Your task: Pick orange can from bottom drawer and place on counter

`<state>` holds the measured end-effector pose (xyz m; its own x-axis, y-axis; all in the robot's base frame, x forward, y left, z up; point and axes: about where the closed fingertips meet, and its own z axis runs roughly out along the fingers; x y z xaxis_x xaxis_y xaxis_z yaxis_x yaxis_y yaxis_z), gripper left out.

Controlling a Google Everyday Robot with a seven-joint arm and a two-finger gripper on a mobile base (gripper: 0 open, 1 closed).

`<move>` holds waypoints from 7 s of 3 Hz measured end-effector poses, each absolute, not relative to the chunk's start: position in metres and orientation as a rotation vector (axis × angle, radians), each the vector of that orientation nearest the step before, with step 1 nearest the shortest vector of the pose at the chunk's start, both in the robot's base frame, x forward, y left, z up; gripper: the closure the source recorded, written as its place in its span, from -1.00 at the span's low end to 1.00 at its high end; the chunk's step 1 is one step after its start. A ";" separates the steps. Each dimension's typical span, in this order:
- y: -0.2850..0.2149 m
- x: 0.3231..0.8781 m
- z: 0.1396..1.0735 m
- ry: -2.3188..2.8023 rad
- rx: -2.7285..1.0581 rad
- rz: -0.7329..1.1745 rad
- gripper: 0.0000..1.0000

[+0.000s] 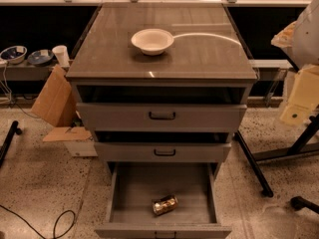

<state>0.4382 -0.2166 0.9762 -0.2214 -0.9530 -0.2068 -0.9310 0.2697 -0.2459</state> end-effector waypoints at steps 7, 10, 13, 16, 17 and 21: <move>-0.076 0.428 0.639 2.057 -1.836 0.134 -1.00; -0.003 0.469 0.458 2.020 -1.714 0.354 -1.00; 0.011 0.506 0.300 2.033 -1.585 0.466 -1.00; -0.026 0.564 0.195 2.075 -1.506 0.418 -1.00; -0.037 0.580 0.165 2.097 -1.512 0.390 -1.00; -0.089 0.562 0.132 2.208 -1.462 0.349 -0.16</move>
Offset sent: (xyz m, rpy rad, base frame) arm 0.0014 0.0375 -0.0550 0.0152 0.0149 0.0707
